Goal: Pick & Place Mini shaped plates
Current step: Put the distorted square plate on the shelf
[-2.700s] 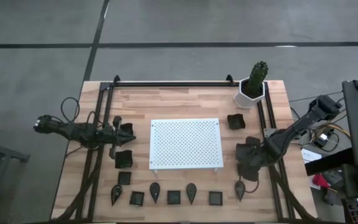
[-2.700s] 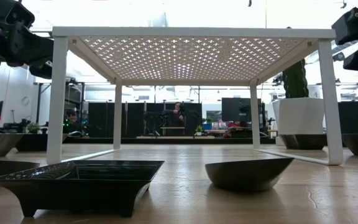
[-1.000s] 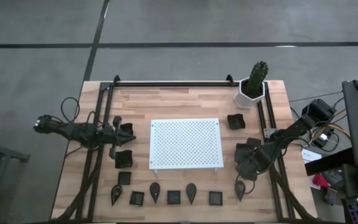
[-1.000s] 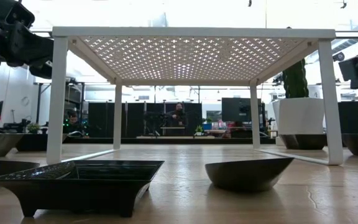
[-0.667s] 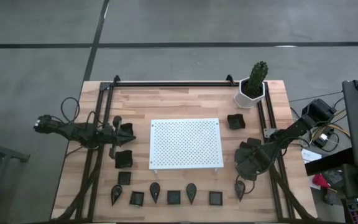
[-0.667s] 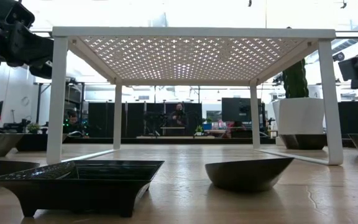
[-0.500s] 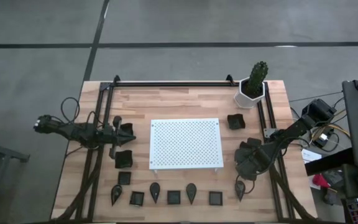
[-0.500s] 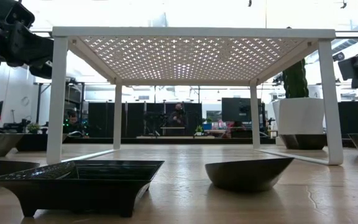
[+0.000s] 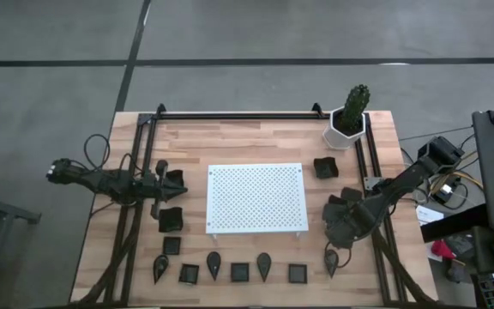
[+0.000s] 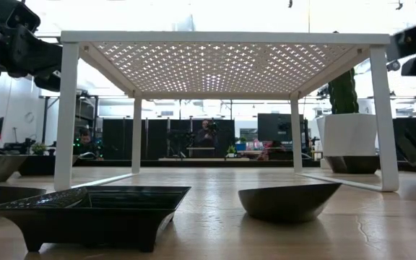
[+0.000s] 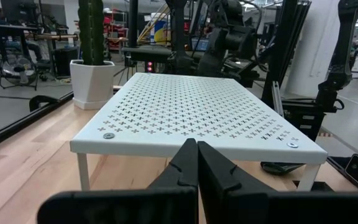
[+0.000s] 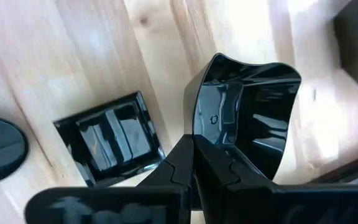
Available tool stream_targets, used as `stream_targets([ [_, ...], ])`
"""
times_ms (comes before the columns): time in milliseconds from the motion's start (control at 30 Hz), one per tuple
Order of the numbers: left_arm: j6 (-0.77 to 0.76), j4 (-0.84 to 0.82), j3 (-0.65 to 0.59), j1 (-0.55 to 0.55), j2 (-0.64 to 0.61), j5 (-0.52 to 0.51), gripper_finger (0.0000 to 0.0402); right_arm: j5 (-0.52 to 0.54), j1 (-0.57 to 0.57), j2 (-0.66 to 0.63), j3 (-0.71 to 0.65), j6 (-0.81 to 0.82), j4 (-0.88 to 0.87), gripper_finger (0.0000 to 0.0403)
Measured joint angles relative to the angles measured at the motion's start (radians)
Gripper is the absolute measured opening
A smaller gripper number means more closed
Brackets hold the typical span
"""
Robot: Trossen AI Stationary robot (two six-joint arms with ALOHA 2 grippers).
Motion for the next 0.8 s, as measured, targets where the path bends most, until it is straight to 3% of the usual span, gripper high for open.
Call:
stream_targets([
  [800,0.0,0.0,0.0,0.0,0.0,0.0,0.0,0.143,-0.009,-0.001,0.248,-0.001,-0.22,0.0008],
])
